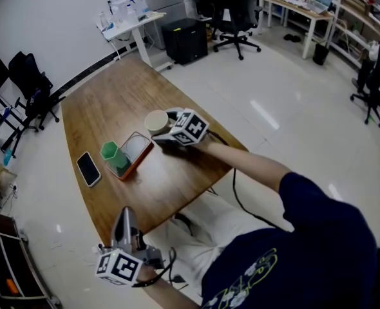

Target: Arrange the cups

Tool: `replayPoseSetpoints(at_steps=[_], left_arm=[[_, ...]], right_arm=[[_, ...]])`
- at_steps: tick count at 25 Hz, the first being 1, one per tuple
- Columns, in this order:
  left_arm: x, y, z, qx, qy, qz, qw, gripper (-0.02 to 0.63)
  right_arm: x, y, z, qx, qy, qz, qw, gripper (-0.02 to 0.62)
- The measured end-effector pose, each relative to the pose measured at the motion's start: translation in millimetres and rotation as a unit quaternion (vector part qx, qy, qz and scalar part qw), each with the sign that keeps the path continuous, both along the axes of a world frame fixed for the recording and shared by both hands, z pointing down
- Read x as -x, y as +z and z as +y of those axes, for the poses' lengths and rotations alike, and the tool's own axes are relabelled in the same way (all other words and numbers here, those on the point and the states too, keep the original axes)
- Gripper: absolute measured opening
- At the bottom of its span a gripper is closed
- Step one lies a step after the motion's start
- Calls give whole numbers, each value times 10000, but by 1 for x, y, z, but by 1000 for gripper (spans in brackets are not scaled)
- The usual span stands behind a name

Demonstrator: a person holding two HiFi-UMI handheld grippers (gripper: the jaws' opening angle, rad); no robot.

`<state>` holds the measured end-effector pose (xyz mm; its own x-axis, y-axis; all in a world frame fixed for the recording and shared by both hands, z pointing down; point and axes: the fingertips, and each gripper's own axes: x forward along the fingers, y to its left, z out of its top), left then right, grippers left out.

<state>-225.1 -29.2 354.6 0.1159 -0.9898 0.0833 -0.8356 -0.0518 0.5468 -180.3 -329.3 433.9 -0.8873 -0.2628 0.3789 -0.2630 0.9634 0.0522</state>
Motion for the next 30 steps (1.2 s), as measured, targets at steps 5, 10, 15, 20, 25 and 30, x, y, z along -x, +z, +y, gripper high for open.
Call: replayPoseSetpoints(at_steps=[5, 10, 15, 20, 25, 30], left_arm=[[5, 2, 0, -22, -27, 60, 10000, 5], [6, 2, 4, -37, -85, 55, 9999, 4], [14, 4, 12, -42, -222, 61, 9997, 4], [19, 2, 16, -47, -322, 78, 9994, 5], [22, 5, 18, -48, -355, 84, 9993, 5], [23, 10, 17, 9, -368, 73, 9993, 5]], right_arm=[[11, -39, 9, -138, -282, -524, 9981, 400], [51, -50, 27, -103, -890, -248, 9957, 400], [82, -34, 37, -13, -1172, 123, 9930, 400], [95, -27, 43, -3, -1267, 254, 9916, 400], [101, -17, 43, 137, -1262, 300, 9915, 400], [102, -14, 42, 284, -1282, 244, 9910, 402]])
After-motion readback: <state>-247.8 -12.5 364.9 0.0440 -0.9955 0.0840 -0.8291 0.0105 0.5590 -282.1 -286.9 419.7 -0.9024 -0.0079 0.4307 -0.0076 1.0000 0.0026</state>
